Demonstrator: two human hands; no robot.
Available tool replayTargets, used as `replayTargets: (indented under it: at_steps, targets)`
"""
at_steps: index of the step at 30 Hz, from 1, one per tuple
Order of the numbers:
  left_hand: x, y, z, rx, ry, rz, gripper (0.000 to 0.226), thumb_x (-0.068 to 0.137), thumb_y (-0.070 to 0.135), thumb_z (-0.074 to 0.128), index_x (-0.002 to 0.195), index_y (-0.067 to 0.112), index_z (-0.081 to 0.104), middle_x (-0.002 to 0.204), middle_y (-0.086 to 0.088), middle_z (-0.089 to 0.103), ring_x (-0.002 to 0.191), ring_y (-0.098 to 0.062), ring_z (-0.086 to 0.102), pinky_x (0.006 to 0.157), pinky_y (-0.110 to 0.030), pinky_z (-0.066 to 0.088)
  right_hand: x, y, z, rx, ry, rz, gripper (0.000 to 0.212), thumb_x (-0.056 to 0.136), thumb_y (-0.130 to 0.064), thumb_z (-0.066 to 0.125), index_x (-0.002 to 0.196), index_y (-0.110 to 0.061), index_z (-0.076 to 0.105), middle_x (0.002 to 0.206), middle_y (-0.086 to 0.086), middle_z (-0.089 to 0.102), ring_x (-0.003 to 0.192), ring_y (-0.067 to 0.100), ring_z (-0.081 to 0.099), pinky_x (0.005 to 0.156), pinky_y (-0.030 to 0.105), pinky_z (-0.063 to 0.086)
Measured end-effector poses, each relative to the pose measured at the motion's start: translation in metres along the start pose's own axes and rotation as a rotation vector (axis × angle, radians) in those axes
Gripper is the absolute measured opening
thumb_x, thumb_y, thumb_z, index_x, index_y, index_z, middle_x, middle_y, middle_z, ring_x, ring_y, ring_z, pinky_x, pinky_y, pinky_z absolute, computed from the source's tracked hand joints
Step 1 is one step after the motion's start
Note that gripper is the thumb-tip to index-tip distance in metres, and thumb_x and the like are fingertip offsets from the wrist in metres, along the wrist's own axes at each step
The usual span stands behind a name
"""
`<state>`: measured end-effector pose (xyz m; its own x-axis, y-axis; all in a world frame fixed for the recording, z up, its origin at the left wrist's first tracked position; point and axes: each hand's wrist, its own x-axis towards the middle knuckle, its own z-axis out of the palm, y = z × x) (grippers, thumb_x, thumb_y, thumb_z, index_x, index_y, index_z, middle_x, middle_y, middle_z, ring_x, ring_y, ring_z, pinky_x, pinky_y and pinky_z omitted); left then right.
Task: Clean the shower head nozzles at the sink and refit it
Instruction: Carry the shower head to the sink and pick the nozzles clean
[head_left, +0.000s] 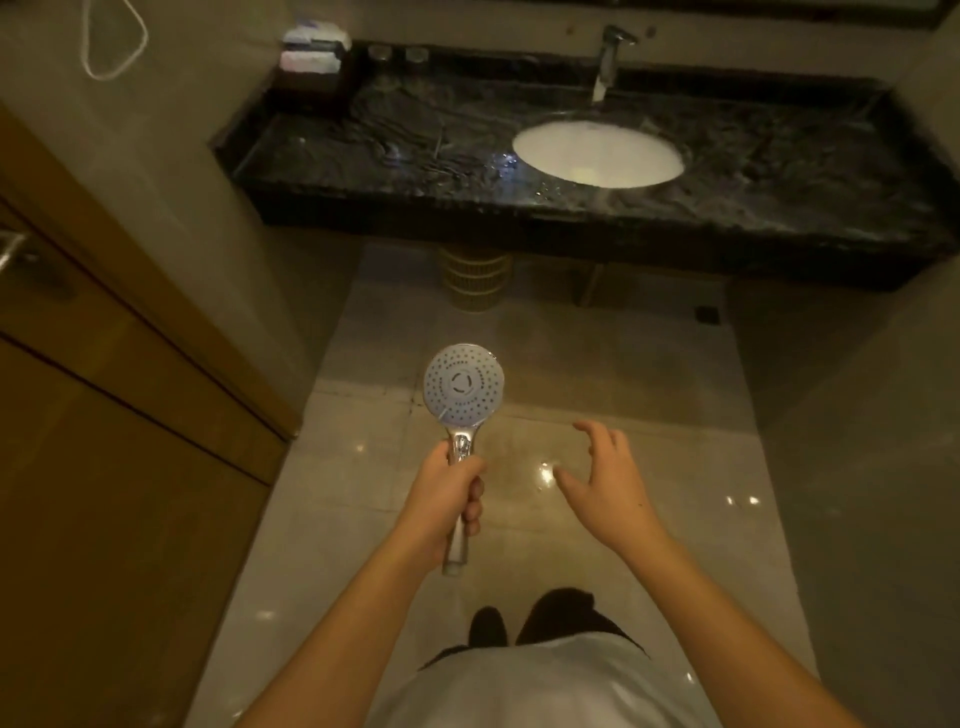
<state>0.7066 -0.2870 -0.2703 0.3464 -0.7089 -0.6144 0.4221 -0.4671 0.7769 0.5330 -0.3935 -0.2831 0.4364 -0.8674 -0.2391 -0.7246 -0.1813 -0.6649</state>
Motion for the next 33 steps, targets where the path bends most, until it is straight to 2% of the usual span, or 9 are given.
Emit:
replayTargets:
  at_steps: [4, 9, 18, 23, 27, 31, 33]
  targets:
    - [0.044, 0.037, -0.018, -0.089, 0.070, 0.002, 0.012, 0.100, 0.008, 0.054, 0.096, 0.017, 0.046, 0.058, 0.000, 0.049, 0.044, -0.013, 0.041, 0.039, -0.027, 0.035, 0.067, -0.032, 0.012, 0.033, -0.054, -0.014, 0.067, 0.091, -0.033, 0.065, 0.148, -0.027, 0.031, 0.148, -0.005, 0.033, 0.129, 0.014, 0.045, 0.105, 0.040, 0.047]
    - [0.106, 0.086, -0.034, -0.153, 0.105, 0.008, 0.010, 0.100, 0.009, 0.055, 0.100, 0.017, 0.048, 0.059, -0.001, 0.049, 0.044, -0.013, 0.041, 0.039, -0.026, 0.035, 0.156, -0.062, 0.025, 0.018, -0.106, -0.053, 0.067, 0.091, -0.033, 0.065, 0.149, -0.026, 0.031, 0.149, -0.003, 0.032, 0.123, 0.013, 0.048, 0.099, 0.032, 0.048]
    - [0.262, 0.210, -0.048, -0.128, 0.185, 0.024, 0.012, 0.097, 0.007, 0.054, 0.099, 0.014, 0.045, 0.058, -0.002, 0.048, 0.042, -0.014, 0.039, 0.038, -0.026, 0.033, 0.356, -0.116, 0.021, 0.022, -0.187, -0.056, 0.063, 0.093, -0.036, 0.062, 0.147, -0.029, 0.031, 0.148, -0.004, 0.034, 0.112, 0.010, 0.050, 0.092, 0.030, 0.049]
    - [0.333, 0.270, -0.058, -0.099, 0.188, 0.040, 0.010, 0.099, 0.009, 0.055, 0.100, 0.016, 0.048, 0.061, -0.001, 0.051, 0.044, -0.014, 0.043, 0.039, -0.027, 0.035, 0.450, -0.154, 0.013, -0.006, -0.218, -0.087, 0.058, 0.095, -0.034, 0.061, 0.145, -0.027, 0.034, 0.146, -0.002, 0.036, 0.121, 0.015, 0.052, 0.097, 0.035, 0.050]
    - [0.377, 0.296, -0.065, -0.103, 0.200, 0.014, 0.010, 0.099, 0.011, 0.057, 0.097, 0.017, 0.048, 0.062, -0.002, 0.052, 0.045, -0.015, 0.044, 0.042, -0.029, 0.035, 0.506, -0.168, 0.013, -0.037, -0.262, -0.082, 0.057, 0.094, -0.035, 0.061, 0.144, -0.025, 0.035, 0.143, -0.001, 0.038, 0.114, 0.016, 0.054, 0.096, 0.039, 0.052]
    - [0.427, 0.325, -0.076, -0.104, 0.190, -0.020, 0.011, 0.099, 0.012, 0.057, 0.097, 0.017, 0.048, 0.062, -0.001, 0.052, 0.046, -0.014, 0.043, 0.043, -0.029, 0.034, 0.576, -0.179, 0.022, -0.091, -0.304, -0.037, 0.054, 0.094, -0.034, 0.060, 0.142, -0.021, 0.038, 0.141, 0.003, 0.036, 0.099, 0.014, 0.057, 0.091, 0.040, 0.054]
    - [0.451, 0.340, -0.084, -0.091, 0.169, -0.028, 0.010, 0.099, 0.012, 0.056, 0.097, 0.017, 0.048, 0.062, -0.001, 0.051, 0.045, -0.014, 0.043, 0.041, -0.028, 0.034, 0.615, -0.190, 0.030, -0.114, -0.309, -0.021, 0.052, 0.094, -0.032, 0.060, 0.139, -0.017, 0.040, 0.138, 0.006, 0.038, 0.101, 0.019, 0.057, 0.093, 0.042, 0.053]
